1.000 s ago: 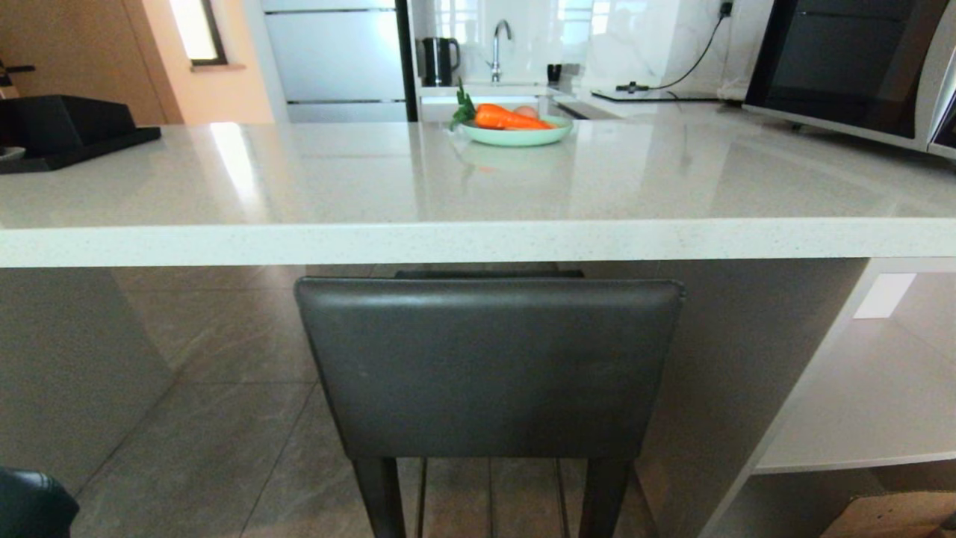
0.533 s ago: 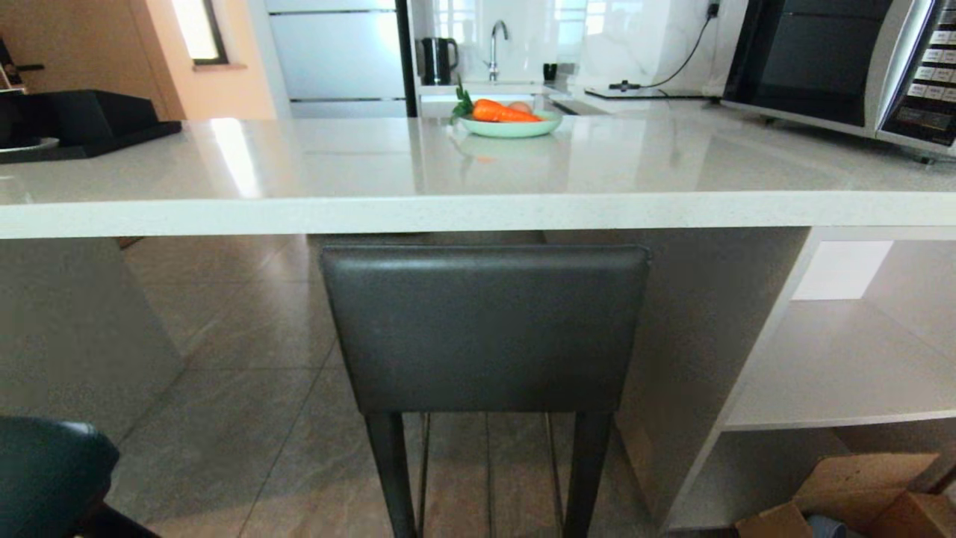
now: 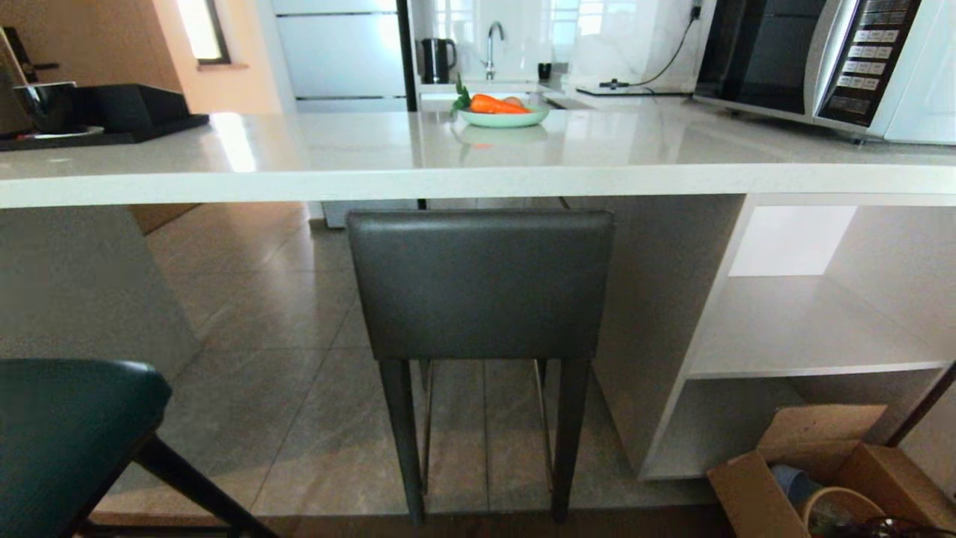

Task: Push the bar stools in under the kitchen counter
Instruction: Push the blue chair back under the dining table

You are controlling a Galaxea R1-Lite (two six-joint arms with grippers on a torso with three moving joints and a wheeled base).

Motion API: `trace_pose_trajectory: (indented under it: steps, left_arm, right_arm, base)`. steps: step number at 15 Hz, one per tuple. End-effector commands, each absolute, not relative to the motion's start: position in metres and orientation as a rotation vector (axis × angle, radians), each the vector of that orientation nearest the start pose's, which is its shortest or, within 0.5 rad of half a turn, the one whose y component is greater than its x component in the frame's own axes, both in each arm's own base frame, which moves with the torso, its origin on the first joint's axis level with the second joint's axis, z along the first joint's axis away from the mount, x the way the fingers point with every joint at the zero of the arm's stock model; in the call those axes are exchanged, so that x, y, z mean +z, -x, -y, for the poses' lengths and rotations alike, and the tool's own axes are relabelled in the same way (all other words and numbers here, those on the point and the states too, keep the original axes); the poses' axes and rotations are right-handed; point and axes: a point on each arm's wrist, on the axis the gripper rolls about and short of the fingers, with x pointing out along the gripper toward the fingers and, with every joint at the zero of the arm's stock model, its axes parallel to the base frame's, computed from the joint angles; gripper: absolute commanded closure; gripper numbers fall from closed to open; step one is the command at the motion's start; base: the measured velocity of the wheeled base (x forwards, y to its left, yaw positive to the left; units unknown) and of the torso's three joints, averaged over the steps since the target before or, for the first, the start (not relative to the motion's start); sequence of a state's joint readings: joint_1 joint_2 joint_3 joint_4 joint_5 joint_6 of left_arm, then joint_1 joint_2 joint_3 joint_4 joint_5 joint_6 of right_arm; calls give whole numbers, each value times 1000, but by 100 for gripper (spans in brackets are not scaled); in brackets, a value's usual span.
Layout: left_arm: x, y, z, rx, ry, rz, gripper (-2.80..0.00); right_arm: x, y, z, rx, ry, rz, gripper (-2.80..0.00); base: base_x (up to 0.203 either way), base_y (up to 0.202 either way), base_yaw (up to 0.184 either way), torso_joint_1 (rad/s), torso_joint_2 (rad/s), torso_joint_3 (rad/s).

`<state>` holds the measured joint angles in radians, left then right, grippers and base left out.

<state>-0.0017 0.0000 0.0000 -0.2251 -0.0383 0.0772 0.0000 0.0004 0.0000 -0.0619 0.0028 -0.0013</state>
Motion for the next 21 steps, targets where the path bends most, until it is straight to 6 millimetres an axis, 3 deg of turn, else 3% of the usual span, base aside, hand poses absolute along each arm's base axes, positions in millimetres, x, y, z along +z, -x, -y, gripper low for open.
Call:
trace_pose_trajectory:
  steps: [1, 17, 21]
  left_arm:
    - [88, 22, 1, -33, -80, 187, 0]
    - [88, 22, 0, -10, -36, 192, 0]
    - [88, 22, 0, -10, -36, 192, 0]
  right_arm:
    - [76, 21, 0, 3, 3, 38, 0]
    - [76, 21, 0, 2, 0, 34, 0]
    - [76, 21, 0, 2, 0, 37, 0]
  base:
    - [-193, 0, -2, 2, -2, 0]
    - [-197, 0, -2, 4, 2, 2]
    - [-67, 0, -2, 0, -2, 1]
